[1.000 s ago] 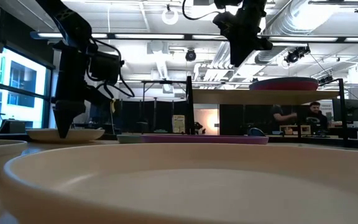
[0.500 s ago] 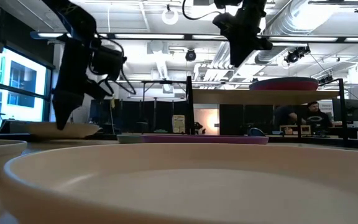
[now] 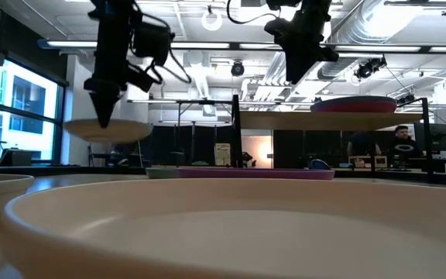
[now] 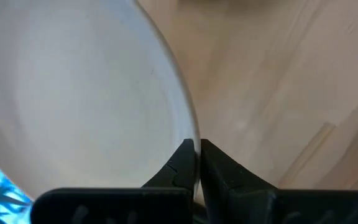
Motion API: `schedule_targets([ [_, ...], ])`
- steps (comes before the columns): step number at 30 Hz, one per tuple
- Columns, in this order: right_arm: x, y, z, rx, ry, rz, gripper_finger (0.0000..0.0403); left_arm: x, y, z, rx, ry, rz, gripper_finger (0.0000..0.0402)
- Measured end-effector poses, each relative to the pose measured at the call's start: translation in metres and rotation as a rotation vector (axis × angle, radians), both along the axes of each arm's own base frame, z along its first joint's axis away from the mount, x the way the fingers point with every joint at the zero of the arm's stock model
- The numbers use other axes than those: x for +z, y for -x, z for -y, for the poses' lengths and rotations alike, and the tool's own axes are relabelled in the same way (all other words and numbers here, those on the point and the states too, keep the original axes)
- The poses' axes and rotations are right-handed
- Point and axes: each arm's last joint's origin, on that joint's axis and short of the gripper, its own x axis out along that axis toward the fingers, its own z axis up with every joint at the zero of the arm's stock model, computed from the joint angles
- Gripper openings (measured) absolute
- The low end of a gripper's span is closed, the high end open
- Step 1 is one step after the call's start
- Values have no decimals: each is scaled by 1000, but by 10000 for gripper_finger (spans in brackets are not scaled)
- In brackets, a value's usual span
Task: Place and stack plates onto a shelf
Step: Stack the white plate on top of the blue plate on the shelf
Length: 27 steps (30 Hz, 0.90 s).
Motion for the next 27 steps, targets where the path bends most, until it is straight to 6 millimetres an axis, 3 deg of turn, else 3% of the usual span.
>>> schedule_targets([
  [10,1,-3,0,-9,12,27,111,49,-9,7,-225,-130,38,1],
  [15,4,-9,2,-11,15,112,118,69,-13,12,-387,-182,29,1],
  [27,17,-22,17,59,155,293,118,77,-25,34,-747,-283,-119,1],
])
